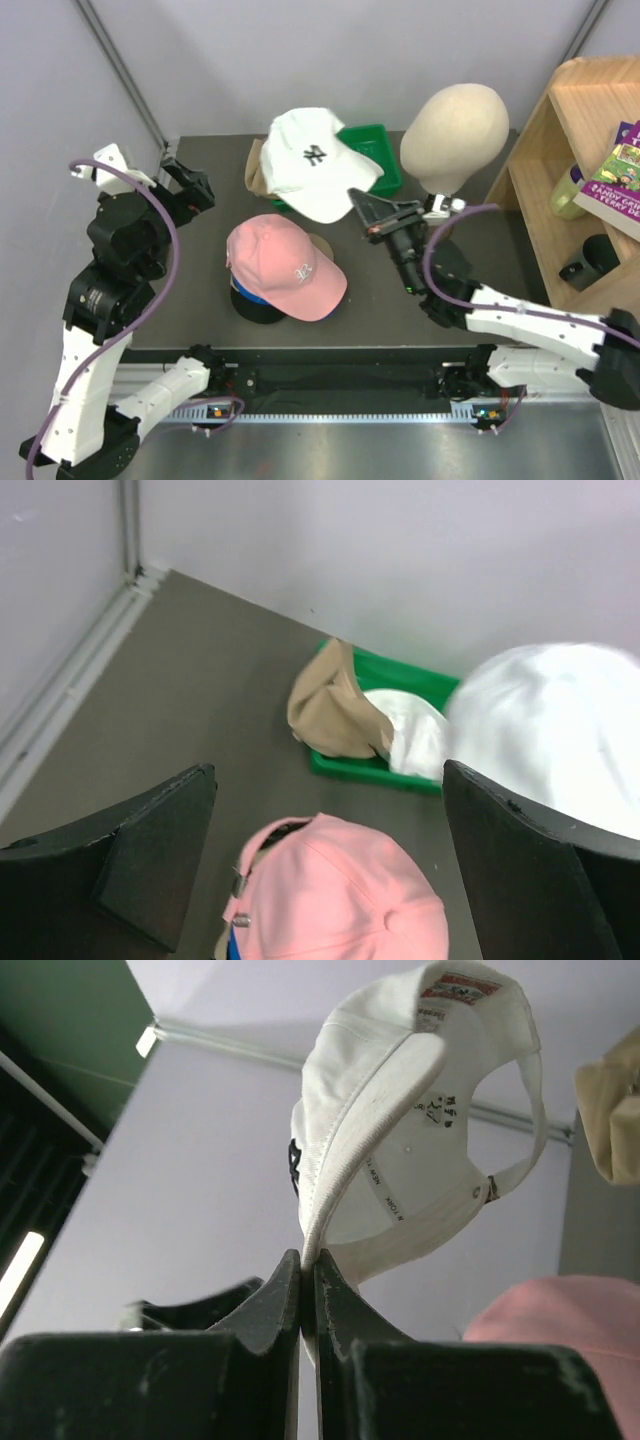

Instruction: Stack the hats

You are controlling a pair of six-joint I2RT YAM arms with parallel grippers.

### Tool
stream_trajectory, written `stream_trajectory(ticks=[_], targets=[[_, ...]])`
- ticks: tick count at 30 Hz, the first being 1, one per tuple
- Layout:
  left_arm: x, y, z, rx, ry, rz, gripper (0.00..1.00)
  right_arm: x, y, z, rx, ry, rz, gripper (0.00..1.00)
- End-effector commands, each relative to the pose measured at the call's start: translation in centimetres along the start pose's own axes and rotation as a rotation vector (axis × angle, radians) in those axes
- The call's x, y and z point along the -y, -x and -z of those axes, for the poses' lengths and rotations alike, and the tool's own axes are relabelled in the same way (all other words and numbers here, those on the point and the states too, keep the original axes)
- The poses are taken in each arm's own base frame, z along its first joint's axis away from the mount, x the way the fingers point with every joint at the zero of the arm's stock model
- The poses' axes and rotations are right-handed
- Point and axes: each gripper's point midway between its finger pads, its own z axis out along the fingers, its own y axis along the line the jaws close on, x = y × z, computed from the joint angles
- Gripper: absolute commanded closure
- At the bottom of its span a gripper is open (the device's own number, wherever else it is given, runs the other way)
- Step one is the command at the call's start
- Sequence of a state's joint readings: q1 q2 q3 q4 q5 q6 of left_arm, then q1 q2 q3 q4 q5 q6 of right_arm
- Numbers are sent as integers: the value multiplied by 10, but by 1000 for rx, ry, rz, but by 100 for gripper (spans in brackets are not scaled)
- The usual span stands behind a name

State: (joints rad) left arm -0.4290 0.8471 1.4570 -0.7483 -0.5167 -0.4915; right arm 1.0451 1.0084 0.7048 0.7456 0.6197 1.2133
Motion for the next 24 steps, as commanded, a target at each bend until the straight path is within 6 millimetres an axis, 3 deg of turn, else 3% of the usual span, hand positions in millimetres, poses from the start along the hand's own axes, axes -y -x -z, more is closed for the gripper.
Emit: stream_trajectory(ticks=[1,2,3,4,6,12,15,20,21,22,24], targets=[[-17,37,12,115,84,-40,1,-16,-58,-20,-152,74,-79,100],[-16,43,14,129,77,-28,1,-30,-70,-24,-190,107,-98,100],[-15,44,14,130,74,-25,1,-31,-82,-25,-221,113,-111,100],[-14,44,15,132,70,-20,1,-19,-98,-29,-250,92,-107,100],[-12,44,14,126,64,-21,1,-28,-114,-30,-290,116,-146,100],[-7,41,13,114,43,-16,1,3,-155,-21,-420,30,-154,100],[-7,37,11,112,38,-11,1,19,-163,-6,-462,-18,-133,100],[-8,32,9,102,41,-18,1,47,-149,12,-440,-87,-75,100],[-8,33,9,104,42,-17,1,43,-144,15,-437,-83,-74,100],[-8,34,9,108,40,-15,1,55,-142,20,-437,-112,-53,100],[-7,34,8,110,38,-15,1,55,-135,24,-426,-124,-44,100]])
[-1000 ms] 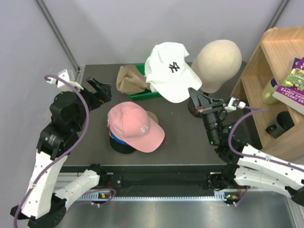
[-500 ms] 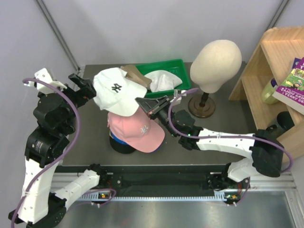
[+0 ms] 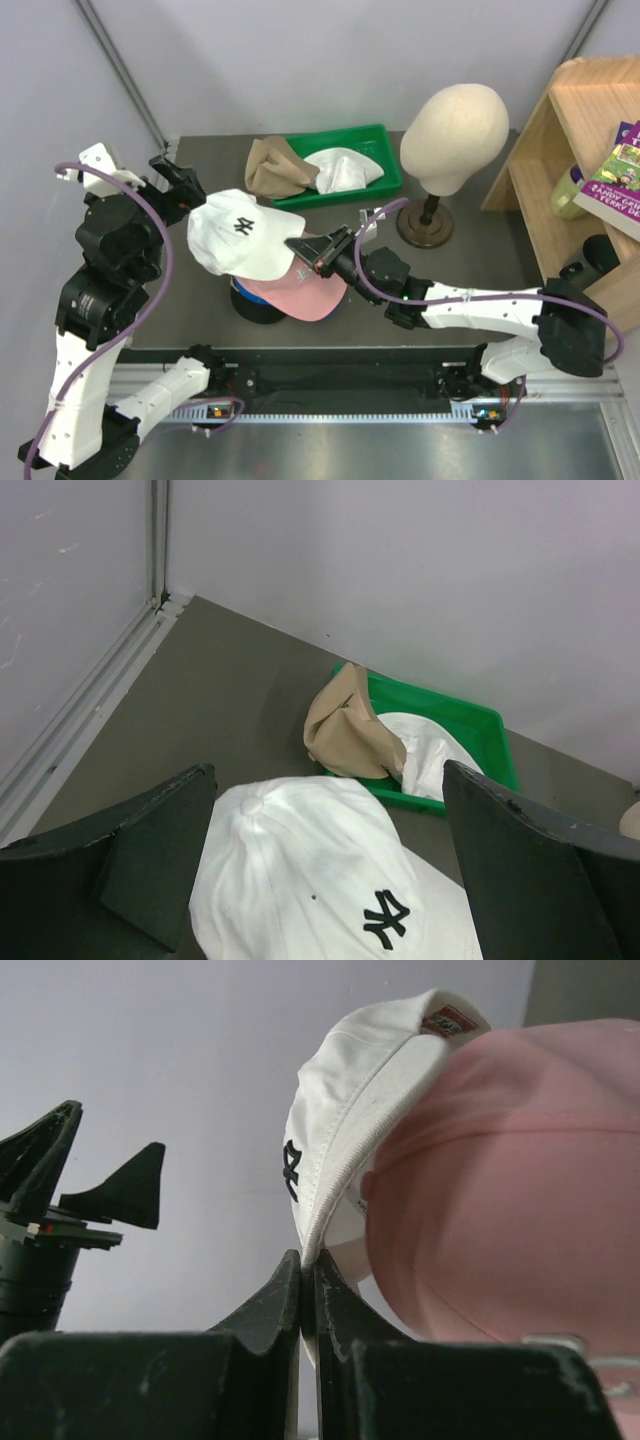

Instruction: Stack the hats

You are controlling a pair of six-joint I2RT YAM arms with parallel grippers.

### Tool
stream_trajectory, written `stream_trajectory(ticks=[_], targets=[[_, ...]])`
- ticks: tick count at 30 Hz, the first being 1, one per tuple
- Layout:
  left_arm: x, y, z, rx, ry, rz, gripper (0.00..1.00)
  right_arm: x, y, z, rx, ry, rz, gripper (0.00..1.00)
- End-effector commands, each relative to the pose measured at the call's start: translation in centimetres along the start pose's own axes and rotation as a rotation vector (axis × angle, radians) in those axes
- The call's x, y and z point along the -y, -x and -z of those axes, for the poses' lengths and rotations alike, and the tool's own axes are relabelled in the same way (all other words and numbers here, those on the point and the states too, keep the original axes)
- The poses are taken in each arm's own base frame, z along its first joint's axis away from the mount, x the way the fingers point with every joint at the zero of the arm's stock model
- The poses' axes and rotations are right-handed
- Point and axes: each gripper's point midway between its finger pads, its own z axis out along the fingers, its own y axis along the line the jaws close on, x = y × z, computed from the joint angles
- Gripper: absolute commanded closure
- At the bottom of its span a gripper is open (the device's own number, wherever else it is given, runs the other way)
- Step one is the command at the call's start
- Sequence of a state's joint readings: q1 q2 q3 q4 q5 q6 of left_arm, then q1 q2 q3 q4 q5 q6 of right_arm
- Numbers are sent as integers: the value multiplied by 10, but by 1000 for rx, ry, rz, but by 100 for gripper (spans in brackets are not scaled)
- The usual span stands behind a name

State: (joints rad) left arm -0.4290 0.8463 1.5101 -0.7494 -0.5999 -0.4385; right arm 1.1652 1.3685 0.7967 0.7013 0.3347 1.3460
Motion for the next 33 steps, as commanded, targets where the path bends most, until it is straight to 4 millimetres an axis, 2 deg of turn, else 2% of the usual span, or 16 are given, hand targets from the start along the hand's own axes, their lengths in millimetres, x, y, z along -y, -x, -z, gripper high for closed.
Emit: stream_trajectory(ticks=[1,9,16,21,22,31,32,33], targets=[[3,8,0,31,-13,8,1,-16,16,20,45,24,-10,100],[6,0,-4,14,-21,27,1,-1,35,41,117,-7,-10,100],[6,0,-4,13,-19,18,1,40,29,56,89,-121,-65,100],[6,-4,-6,3,-19,22,1,56,36,69,116,-151,-93,100],[6,-6,-6,-1,-19,24,1,65,35,72,113,-181,-82,100],[8,-22,-13,-36,-21,17,1,111,27,84,56,-349,103,100],[8,-25,-15,-43,-21,15,1,123,26,88,43,-396,140,100],[9,-26,-15,-44,-20,18,1,123,26,87,41,-400,154,100]])
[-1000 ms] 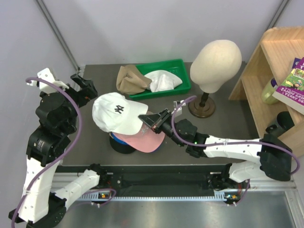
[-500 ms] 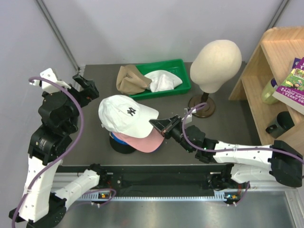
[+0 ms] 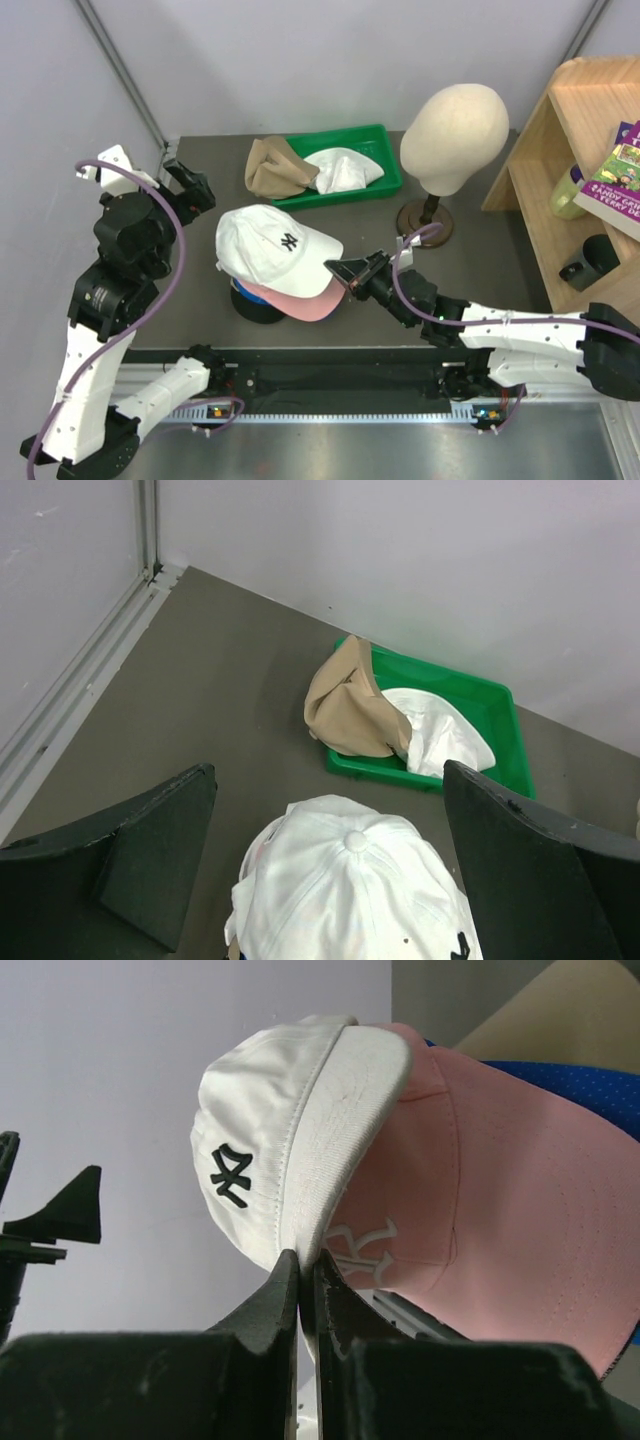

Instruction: Stack the hats

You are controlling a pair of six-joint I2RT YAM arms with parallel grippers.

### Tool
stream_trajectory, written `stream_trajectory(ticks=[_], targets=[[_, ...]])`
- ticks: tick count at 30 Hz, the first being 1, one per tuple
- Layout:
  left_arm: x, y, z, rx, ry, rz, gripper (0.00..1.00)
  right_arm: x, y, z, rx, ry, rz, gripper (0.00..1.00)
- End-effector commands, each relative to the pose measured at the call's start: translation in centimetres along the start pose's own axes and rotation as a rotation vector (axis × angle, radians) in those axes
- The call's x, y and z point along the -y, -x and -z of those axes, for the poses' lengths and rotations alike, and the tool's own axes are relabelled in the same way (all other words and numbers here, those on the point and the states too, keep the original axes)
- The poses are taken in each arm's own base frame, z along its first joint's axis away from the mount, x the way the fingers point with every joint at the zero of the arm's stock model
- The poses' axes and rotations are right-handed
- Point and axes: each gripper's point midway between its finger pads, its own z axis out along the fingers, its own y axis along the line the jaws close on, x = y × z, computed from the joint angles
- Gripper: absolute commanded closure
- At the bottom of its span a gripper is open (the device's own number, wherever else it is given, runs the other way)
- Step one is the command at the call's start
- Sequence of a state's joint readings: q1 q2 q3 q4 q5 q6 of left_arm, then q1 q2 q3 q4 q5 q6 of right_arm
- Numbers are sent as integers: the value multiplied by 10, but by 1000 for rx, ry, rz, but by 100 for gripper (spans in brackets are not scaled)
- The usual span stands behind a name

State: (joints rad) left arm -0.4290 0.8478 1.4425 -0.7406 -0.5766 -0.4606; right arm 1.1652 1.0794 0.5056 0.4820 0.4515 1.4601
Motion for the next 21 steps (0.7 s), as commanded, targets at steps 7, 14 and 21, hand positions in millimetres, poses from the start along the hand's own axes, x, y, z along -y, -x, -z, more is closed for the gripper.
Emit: stream_trajectory(ticks=[7,14,21], targets=[[7,-14,-11,-18,-15,24,1,90,-3,9,-45,-297,334,100],[8,-24,-15,-45,-17,22,1,136,-2,24,-39,-377,249,100],[5,-41,-22,-75,-4,2,1,173,-1,34,-40,-456,247,100]])
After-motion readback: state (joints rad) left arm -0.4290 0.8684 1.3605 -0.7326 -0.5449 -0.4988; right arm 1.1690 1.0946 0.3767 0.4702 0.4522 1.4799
